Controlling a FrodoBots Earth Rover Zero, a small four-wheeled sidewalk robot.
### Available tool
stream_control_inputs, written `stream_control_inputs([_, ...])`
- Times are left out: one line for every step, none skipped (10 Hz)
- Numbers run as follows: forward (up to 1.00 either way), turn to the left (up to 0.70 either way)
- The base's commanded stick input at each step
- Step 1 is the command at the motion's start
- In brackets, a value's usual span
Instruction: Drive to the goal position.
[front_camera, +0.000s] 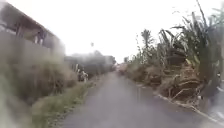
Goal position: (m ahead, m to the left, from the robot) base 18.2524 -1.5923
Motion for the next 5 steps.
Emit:
stream_control_inputs([0.70,0.00])
stream_control_inputs([0.70,0.00])
stream_control_inputs([0.70,0.00])
stream_control_inputs([0.70,0.00])
stream_control_inputs([0.70,0.00])
